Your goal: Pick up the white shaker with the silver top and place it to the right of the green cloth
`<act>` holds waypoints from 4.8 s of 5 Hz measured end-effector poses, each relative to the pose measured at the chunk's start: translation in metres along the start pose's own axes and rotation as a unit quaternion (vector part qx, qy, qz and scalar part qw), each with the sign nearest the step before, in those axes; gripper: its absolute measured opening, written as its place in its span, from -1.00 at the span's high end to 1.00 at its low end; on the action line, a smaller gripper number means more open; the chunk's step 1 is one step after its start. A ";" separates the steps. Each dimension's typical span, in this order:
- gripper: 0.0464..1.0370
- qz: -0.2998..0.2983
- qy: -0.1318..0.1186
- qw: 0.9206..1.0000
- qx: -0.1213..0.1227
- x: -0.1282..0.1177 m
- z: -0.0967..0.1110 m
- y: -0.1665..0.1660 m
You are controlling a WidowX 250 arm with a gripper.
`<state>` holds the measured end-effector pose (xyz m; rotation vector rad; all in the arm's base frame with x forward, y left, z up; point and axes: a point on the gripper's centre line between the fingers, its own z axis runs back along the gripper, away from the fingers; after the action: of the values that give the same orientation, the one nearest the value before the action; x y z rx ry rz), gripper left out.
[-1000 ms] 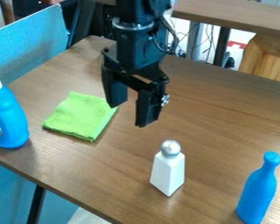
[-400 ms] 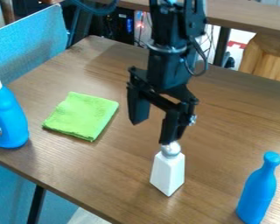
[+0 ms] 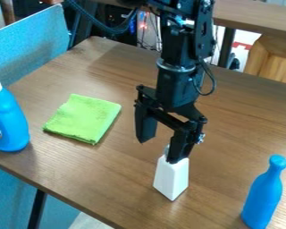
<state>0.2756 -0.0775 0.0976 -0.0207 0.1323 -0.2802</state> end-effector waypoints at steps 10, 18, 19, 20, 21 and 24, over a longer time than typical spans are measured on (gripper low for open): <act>-0.18 0.013 -0.036 0.999 -0.013 0.046 0.036 0.021; -0.85 0.053 0.006 0.998 -0.046 0.095 -0.017 0.094; -0.95 0.059 0.003 0.997 -0.040 0.092 -0.018 0.094; -0.93 0.059 -0.011 0.998 -0.033 0.089 -0.014 0.094; -0.93 0.058 -0.043 0.997 -0.018 0.084 0.009 0.094; -0.93 0.054 -0.031 0.998 0.006 0.020 0.033 0.071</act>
<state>0.3184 -0.0144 0.1251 -0.0107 0.0702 -0.1715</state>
